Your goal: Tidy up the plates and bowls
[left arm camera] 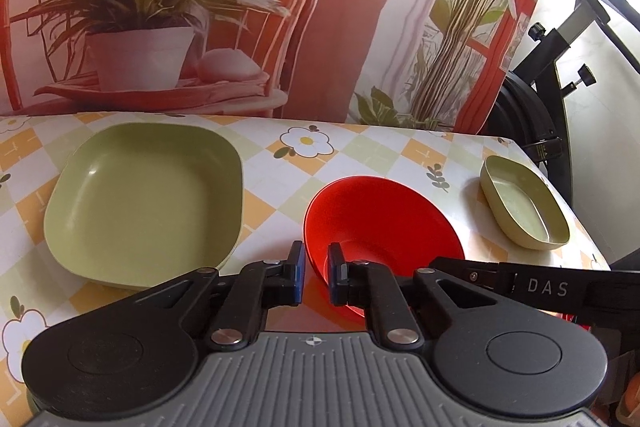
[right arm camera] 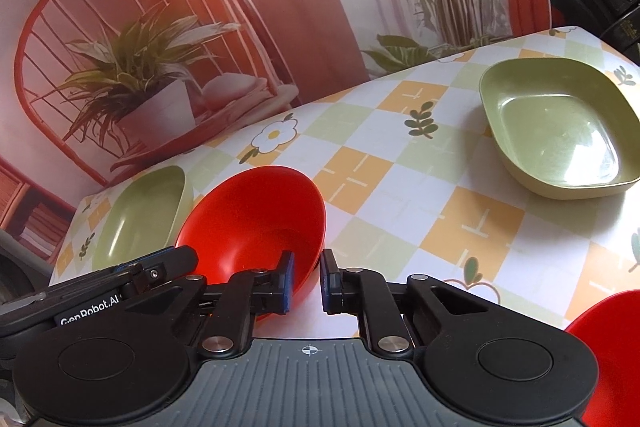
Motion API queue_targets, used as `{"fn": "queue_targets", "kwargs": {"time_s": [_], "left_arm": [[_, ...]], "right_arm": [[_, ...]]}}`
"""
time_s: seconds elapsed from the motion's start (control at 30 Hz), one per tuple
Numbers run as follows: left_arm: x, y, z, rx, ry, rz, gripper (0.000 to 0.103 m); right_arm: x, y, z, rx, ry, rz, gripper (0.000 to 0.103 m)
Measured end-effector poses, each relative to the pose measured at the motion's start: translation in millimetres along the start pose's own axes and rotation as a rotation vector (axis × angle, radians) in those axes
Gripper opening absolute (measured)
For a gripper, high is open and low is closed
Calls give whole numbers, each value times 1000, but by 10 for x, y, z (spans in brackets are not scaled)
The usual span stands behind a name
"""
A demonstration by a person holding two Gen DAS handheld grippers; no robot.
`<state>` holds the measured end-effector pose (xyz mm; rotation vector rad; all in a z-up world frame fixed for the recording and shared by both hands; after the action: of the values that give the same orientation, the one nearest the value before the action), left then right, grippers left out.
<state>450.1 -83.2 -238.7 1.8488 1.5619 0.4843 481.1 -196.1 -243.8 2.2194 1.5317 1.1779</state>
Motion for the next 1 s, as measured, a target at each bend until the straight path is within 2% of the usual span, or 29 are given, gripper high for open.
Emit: {"fn": "queue_targets", "kwargs": {"time_s": [0.3, 0.47, 0.6, 0.8, 1.0], "left_arm": [[-135, 10, -305, -76, 15, 54, 12], [-168, 26, -458, -62, 13, 54, 13], [-175, 28, -616, -80, 4, 30, 13], [-305, -2, -810, -112, 48, 75, 13], [-410, -21, -908, -115, 21, 66, 14]], "right_arm": [[74, -15, -220, -47, 3, -8, 12], [181, -12, -437, -108, -2, -65, 12], [244, -22, -631, -162, 13, -91, 12], [338, -49, -887, -219, 24, -138, 12], [300, -80, -1126, -255, 27, -154, 13]]}}
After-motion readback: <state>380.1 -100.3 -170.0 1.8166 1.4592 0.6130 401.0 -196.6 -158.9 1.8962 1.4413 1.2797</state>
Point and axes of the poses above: each gripper's, at about its wrist camera, not at the fingertips, and z roughly the way its jaws point, x to its left, y to its top, the point moved 4 cm from there along z, roughly the way its jaws point, and after that the axes turned 7 degrees about y, right-handed, at the moved point
